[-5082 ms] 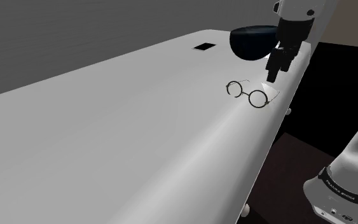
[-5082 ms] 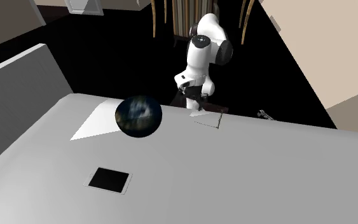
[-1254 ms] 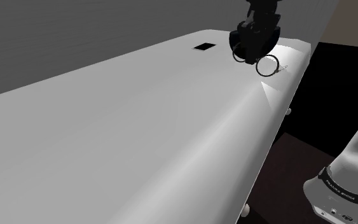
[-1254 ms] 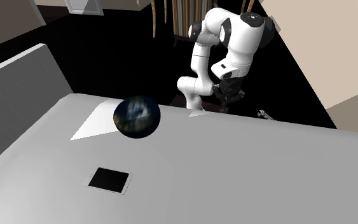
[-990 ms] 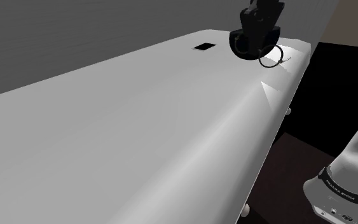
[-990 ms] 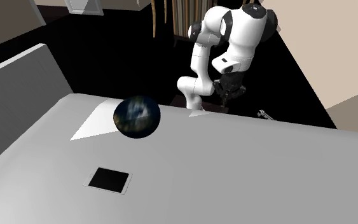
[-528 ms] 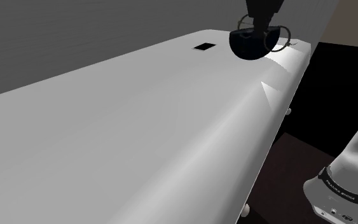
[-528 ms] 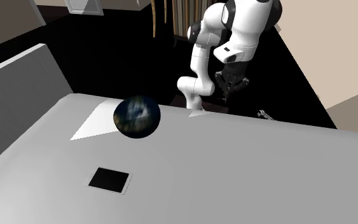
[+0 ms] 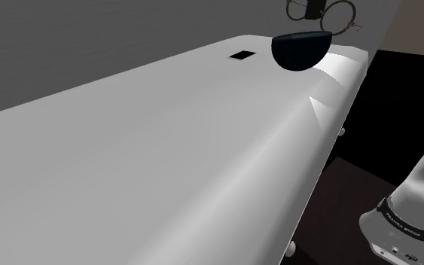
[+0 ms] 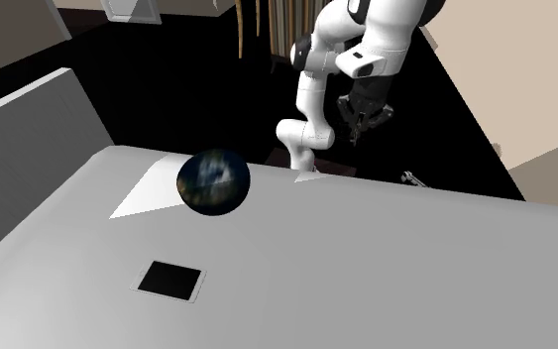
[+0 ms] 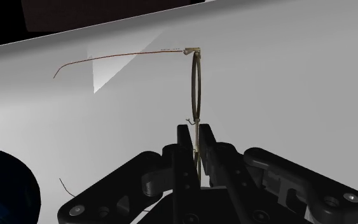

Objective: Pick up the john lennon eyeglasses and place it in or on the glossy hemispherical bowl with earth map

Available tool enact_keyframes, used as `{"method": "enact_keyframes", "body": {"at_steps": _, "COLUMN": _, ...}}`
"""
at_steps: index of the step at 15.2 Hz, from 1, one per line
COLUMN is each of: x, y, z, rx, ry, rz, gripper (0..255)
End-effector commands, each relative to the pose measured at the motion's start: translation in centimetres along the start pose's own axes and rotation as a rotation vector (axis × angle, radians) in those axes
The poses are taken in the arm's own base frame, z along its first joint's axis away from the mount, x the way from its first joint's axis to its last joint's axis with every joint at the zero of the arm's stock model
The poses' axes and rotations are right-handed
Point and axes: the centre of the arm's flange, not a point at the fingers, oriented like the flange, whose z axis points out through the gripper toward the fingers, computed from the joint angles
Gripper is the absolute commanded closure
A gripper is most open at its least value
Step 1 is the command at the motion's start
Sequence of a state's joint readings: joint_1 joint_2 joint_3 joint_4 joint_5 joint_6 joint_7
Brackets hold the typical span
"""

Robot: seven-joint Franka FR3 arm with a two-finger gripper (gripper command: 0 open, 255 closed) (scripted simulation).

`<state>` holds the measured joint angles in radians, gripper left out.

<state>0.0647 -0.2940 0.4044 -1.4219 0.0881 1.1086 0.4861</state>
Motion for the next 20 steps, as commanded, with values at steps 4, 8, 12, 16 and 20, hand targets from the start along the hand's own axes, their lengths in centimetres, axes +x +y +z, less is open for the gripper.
{"method": "enact_keyframes", "body": {"at_steps": 4, "x": 1.2, "y": 2.4, "z": -1.4, "rx": 0.000, "ry": 0.000, "rz": 0.000, "gripper": 255}}
{"method": "enact_keyframes", "body": {"at_steps": 8, "x": 3.5, "y": 7.1, "z": -1.2, "rx": 0.000, "ry": 0.000, "rz": 0.000, "gripper": 255}}
{"method": "enact_keyframes", "body": {"at_steps": 12, "x": 5.9, "y": 11.8, "z": -0.9, "rx": 0.000, "ry": 0.000, "rz": 0.000, "gripper": 255}}
{"method": "enact_keyframes", "body": {"at_steps": 16, "x": 8.2, "y": 16.6, "z": -0.7, "rx": 0.000, "ry": 0.000, "rz": 0.000, "gripper": 255}}
{"method": "enact_keyframes", "body": {"at_steps": 20, "x": 10.5, "y": 21.3, "z": -0.5, "rx": 0.000, "ry": 0.000, "rz": 0.000, "gripper": 255}}
